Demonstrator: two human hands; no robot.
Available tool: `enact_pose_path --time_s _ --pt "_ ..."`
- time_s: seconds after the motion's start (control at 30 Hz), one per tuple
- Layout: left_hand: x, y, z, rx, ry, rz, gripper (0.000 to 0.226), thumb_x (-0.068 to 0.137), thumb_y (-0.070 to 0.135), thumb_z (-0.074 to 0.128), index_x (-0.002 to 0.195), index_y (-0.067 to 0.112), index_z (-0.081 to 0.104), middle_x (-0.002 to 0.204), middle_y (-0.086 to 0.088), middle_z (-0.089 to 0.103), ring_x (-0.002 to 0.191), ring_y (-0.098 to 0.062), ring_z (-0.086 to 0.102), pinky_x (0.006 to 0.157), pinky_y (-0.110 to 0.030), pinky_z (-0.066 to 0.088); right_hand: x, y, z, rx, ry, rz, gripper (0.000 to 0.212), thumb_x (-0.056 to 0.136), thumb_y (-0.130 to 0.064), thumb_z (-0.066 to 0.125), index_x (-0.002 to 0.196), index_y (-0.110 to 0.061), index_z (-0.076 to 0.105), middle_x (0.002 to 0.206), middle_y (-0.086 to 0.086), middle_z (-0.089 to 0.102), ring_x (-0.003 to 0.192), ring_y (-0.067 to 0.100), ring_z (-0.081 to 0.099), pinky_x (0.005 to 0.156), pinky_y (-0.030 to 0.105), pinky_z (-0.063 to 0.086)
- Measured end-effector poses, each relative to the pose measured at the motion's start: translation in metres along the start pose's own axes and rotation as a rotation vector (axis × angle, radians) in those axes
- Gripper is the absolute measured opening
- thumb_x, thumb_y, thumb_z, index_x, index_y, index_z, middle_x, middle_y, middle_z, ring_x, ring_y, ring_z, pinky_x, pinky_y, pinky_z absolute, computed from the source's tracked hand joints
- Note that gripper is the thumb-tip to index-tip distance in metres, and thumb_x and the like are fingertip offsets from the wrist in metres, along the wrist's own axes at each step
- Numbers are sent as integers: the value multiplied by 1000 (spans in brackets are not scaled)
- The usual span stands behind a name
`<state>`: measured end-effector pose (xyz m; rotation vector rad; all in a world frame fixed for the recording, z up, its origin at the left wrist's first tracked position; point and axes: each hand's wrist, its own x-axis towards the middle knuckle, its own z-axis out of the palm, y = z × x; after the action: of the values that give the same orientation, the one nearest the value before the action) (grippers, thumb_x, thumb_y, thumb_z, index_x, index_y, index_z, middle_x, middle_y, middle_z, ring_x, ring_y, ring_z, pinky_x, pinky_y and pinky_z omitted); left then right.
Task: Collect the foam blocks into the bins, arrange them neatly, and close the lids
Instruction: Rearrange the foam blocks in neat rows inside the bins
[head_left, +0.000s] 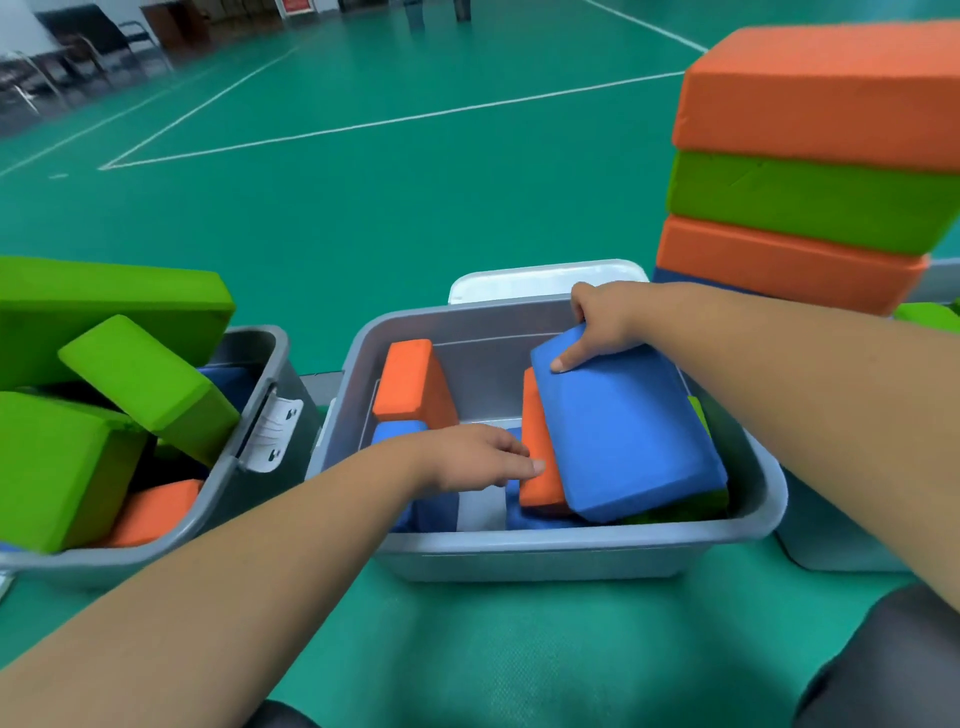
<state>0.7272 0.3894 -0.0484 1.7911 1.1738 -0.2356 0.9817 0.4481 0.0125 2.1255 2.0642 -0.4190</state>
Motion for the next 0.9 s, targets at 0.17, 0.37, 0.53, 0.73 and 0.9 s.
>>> enact_pose_path --time_s 0.17,0.37,0.53,0.73,0.9 --pt "12 13 22 -482 -74 -17 54 93 53 71 128 12 68 117 -2 76 94 -16 71 106 -42 55 -3 -8 -14 -87 54 45 60 79 -74 71 87 -16 59 108 11 64 97 33 58 82 37 49" --pt "2 29 14 -605 22 -2 32 96 46 71 106 15 70 92 0 66 84 -26 65 92 -45 59 -12 -9 -31 0 -57 121 56 90 -70 59 116 -20 63 121 9 58 102 30 52 88 37 46" --pt "-2 22 -2 -625 65 13 38 98 44 69 117 11 70 107 -6 74 82 -24 70 86 -39 60 -16 -11 -43 252 -97 159 60 77 -72 74 109 -21 70 111 2 70 90 28 72 75 40 60" --pt "-15 -7 -40 -54 443 -8 59 93 52 72 140 17 61 136 1 66 109 -12 65 93 -25 48 -13 -44 -41 574 -115 245 50 88 -50 71 120 -12 60 116 15 65 98 38 70 89 58 58" --pt "-17 -38 -52 304 455 -155 54 95 59 64 133 22 66 131 -2 67 118 -23 60 98 -33 48 -22 -90 -5 658 -331 261 39 89 -41 64 115 -13 61 117 17 66 98 35 71 82 55 59"
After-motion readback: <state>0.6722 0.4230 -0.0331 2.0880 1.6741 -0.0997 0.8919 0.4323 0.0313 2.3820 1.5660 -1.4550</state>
